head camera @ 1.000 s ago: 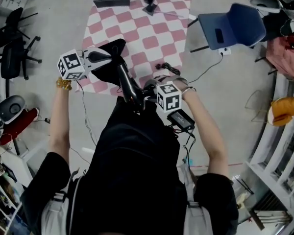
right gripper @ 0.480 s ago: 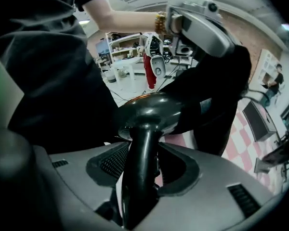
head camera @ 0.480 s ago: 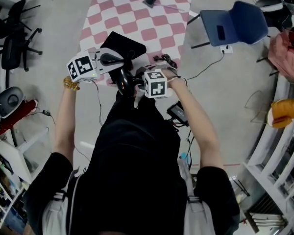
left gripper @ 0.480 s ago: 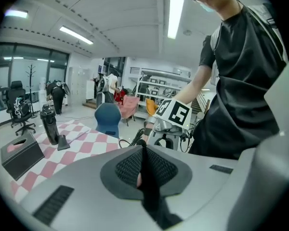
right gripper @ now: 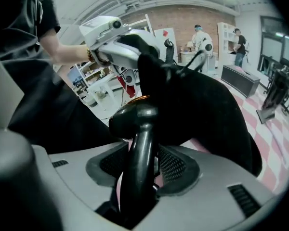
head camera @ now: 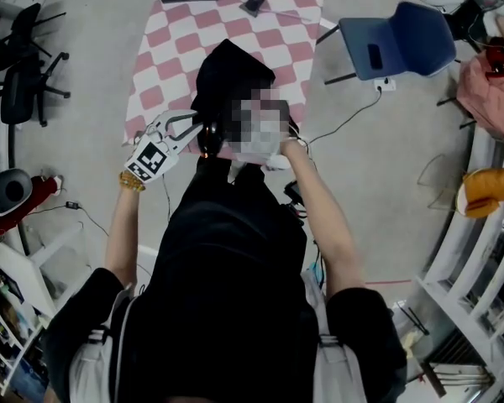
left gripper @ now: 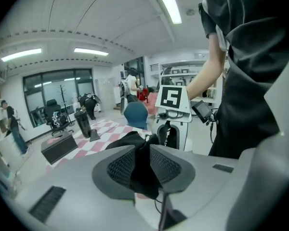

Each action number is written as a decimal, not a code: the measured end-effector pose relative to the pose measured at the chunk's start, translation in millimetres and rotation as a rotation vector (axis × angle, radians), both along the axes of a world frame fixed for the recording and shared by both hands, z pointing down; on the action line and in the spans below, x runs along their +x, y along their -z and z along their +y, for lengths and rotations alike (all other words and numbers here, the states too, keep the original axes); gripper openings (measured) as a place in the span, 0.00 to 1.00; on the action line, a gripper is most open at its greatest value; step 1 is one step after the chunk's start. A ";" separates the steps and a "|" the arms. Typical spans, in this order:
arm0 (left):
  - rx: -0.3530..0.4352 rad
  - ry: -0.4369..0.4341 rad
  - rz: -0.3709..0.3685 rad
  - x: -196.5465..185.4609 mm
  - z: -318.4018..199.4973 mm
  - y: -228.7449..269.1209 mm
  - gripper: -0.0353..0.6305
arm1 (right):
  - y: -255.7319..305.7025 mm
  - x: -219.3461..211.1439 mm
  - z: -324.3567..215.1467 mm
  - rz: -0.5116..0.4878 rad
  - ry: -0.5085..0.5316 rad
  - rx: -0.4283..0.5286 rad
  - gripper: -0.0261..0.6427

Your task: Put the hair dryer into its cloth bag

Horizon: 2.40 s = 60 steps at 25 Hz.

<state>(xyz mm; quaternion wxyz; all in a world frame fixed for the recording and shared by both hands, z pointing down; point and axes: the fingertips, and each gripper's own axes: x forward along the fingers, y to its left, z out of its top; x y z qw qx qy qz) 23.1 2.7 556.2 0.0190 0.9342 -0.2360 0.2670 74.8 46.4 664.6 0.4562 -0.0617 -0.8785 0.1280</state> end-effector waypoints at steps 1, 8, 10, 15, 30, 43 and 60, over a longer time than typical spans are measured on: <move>-0.018 0.017 -0.004 -5.1 2.5 -4.8 0.19 | -1.3 -0.7 1.0 0.000 -0.009 0.003 0.33; -0.071 0.017 -0.095 -3.2 -0.5 -35.3 0.23 | -4.0 -11.0 2.4 -0.015 -0.057 0.003 0.33; -0.079 0.013 -0.145 -4.0 -4.0 -41.7 0.20 | -2.8 -14.4 -1.7 -0.020 -0.077 0.001 0.33; -0.167 -0.055 -0.059 11.1 9.6 -31.6 0.08 | 2.4 -23.2 -11.2 -0.039 -0.142 -0.023 0.33; -0.104 0.010 0.020 -10.1 25.4 -11.4 0.21 | 0.5 -21.0 -62.5 -0.117 -0.457 -0.094 0.33; -0.321 0.200 0.123 -34.4 -38.5 -73.9 0.26 | -22.9 -26.6 -70.2 -0.049 -0.538 -0.076 0.33; -0.517 0.123 0.396 9.0 -3.0 -57.1 0.08 | -14.2 -29.6 -107.9 -0.165 -0.844 -0.183 0.33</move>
